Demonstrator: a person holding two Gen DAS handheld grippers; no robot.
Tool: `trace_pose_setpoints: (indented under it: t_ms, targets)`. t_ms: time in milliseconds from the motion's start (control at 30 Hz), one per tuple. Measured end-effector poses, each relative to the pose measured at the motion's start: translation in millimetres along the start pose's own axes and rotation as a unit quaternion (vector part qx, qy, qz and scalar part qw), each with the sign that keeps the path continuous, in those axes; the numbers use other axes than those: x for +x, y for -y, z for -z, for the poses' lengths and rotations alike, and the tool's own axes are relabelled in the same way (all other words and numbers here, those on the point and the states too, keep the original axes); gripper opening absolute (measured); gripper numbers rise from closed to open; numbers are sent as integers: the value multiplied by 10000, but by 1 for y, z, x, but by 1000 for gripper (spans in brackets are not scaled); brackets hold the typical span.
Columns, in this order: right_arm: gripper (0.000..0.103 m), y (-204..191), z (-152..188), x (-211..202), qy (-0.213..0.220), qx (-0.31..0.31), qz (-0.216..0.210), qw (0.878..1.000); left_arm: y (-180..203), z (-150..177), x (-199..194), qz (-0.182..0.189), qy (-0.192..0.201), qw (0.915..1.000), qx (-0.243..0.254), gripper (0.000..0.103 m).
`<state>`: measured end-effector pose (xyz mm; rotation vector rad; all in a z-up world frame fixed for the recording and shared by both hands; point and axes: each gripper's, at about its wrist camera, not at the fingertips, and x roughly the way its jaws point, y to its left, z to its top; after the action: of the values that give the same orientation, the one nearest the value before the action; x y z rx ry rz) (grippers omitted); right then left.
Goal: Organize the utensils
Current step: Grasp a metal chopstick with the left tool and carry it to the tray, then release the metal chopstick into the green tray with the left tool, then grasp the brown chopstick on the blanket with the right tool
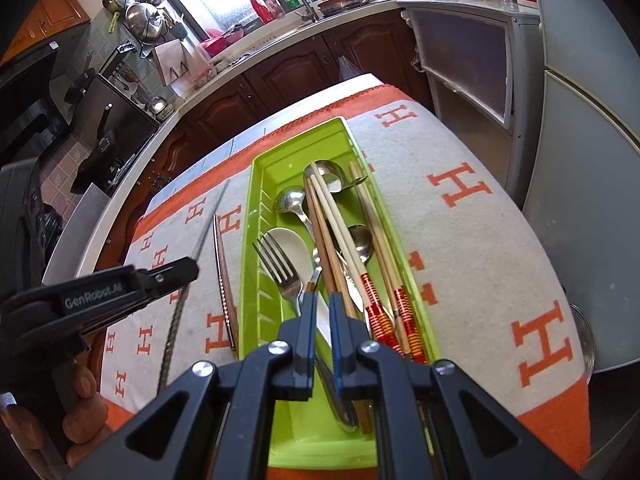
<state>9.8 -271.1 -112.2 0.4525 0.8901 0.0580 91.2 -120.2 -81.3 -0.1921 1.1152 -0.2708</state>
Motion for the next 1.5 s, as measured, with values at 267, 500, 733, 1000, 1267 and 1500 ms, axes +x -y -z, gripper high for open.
trace_pose_setpoints:
  t_ms: [267,500,733,1000,1267,1500]
  targets:
    - [7,12,0,-7,57,143,101,9998,37,-7,30,330,-182,9993,12,4]
    - [7,13,0,-8,62,148,113,9998,28,-7,41,317,-310,9990,24,4]
    - [7,9,1,-7,43,64,59,10000,-3,-8,24,75,-263,9996,-29,4]
    - [7,-4,3,-4,-16,-92,-11,10000,-47,1,-3,-377,-125,9992,86,4]
    - [7,-30,5,-1,-119,-406,-176,9989,-88,12,-25,-815,54,9966,42,4]
    - [7,-76,-2,9,-318,-1015,-504,9930,-109,10,-41,-1174,338,9925,52,5]
